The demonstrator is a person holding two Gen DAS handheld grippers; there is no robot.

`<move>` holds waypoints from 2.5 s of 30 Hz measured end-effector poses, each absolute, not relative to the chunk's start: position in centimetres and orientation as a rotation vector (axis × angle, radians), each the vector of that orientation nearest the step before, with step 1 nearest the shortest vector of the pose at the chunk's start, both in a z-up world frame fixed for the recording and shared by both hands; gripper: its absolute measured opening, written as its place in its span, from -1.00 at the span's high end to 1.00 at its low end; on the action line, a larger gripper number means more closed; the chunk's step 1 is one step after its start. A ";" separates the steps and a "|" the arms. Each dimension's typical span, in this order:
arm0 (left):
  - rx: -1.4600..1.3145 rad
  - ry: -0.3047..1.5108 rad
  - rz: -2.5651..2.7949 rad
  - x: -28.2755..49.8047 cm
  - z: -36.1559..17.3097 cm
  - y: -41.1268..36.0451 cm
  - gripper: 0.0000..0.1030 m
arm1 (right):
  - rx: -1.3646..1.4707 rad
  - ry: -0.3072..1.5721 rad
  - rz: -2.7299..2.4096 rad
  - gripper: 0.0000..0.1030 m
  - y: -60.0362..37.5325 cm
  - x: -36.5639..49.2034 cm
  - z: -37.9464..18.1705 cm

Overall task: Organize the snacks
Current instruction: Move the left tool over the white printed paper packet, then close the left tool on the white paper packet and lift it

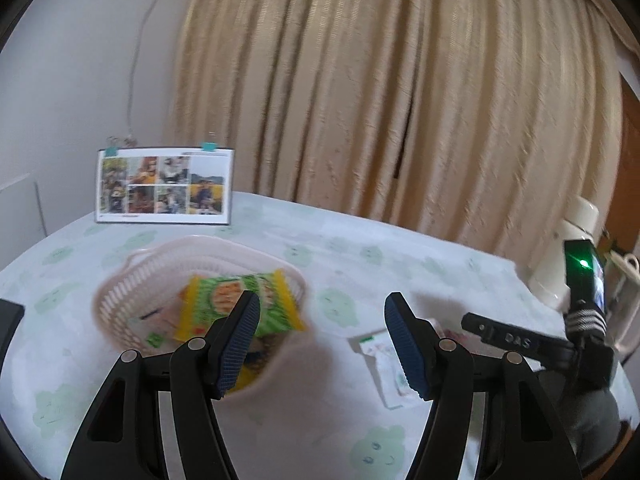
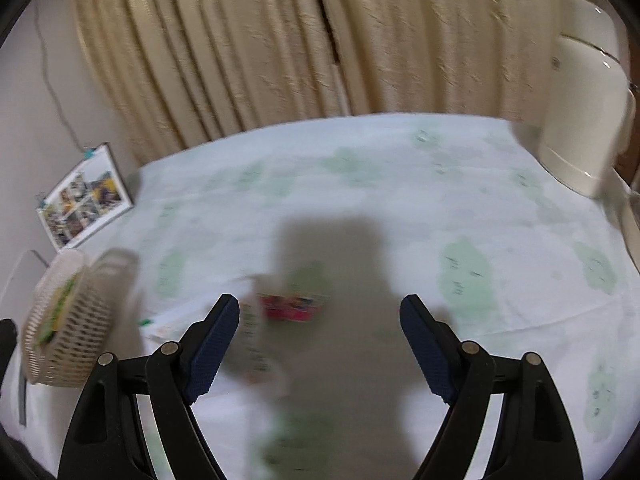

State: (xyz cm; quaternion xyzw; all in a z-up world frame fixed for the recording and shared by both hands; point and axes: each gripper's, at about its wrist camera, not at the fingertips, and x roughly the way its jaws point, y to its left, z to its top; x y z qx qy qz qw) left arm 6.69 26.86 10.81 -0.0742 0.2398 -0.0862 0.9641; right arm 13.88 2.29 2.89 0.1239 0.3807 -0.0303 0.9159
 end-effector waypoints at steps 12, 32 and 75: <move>-0.116 0.669 -0.391 9.1 7.5 21.5 -0.50 | 0.344 0.814 -0.075 -0.57 -0.9 13.0 1.4; -0.171 0.893 -0.367 15.1 3.8 17.1 -0.79 | 0.490 0.808 -0.120 -0.57 -3.6 13.0 0.8; -0.178 0.826 -0.386 14.8 5.4 18.8 0.42 | 0.472 0.812 -0.083 -0.57 -2.9 12.9 0.8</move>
